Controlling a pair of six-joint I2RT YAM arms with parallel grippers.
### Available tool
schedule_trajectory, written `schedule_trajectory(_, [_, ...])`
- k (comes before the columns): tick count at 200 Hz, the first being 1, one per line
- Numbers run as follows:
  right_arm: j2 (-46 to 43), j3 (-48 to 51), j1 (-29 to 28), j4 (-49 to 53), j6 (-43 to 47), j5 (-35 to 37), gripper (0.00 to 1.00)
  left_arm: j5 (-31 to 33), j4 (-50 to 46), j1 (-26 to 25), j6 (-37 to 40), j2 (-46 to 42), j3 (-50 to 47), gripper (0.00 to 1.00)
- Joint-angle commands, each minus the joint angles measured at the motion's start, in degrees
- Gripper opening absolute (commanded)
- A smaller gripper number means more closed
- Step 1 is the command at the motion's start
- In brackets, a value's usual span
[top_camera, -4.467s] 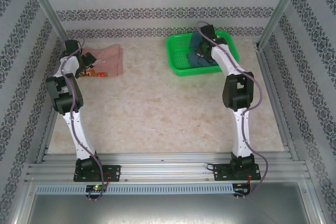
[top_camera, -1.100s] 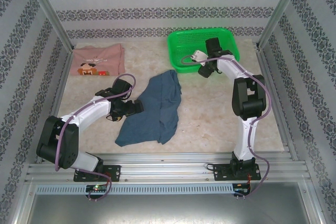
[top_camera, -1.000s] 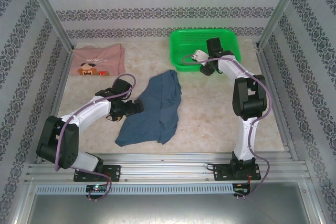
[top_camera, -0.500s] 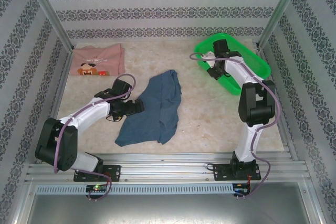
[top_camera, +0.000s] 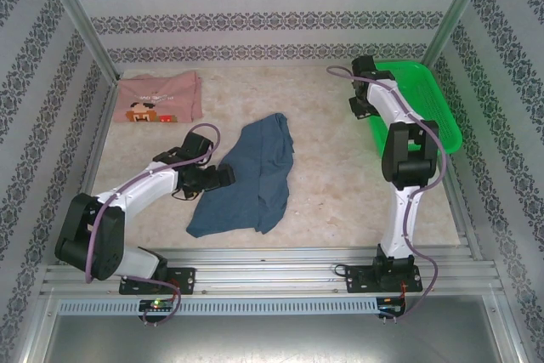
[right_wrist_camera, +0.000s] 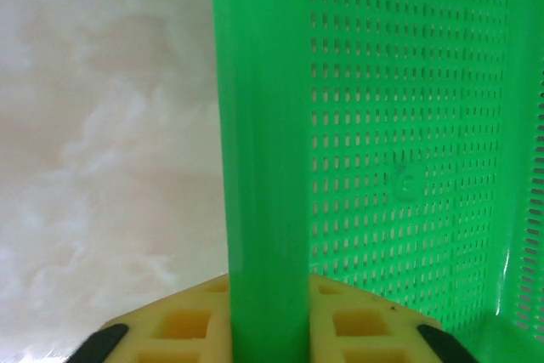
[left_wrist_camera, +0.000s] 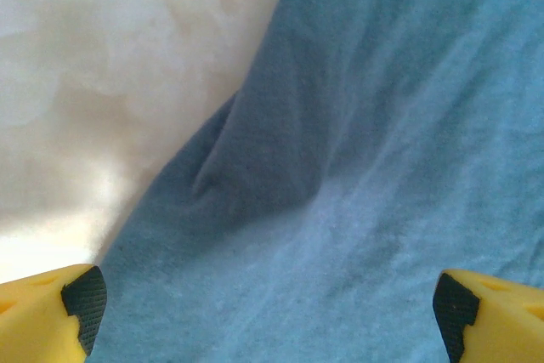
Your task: Fold and stack the t-shirts
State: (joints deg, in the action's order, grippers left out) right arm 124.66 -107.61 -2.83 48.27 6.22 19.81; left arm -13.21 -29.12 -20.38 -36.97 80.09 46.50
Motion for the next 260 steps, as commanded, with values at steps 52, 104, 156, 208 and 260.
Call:
schedule_trajectory(52, [-22.63, 12.43, -7.25, -3.28, -8.01, -18.98, 0.78, -3.96, -11.14, -1.86, 4.75, -7.96, 5.9, 1.0])
schedule_trajectory(104, [-46.86, 45.79, -11.2, -17.61, -32.95, -48.61, 0.9, -0.36, -22.58, -14.29, 5.89, -1.1, 16.48, 0.95])
schedule_trajectory(156, [-61.73, 67.49, -15.58, -18.87, -44.73, -52.61, 0.93, -4.85, -23.65, -24.0, -0.4, 5.68, 15.5, 0.67])
schedule_trajectory(208, [-62.99, 74.47, -16.67, -22.12, -47.31, -53.2, 0.93, -5.67, -22.37, -28.69, -2.48, 10.14, 15.26, 0.61])
schedule_trajectory(260, [-61.85, 75.38, -17.36, -23.96, -46.65, -53.51, 0.93, -4.09, -19.13, -29.72, -2.66, 15.66, 14.54, 0.57])
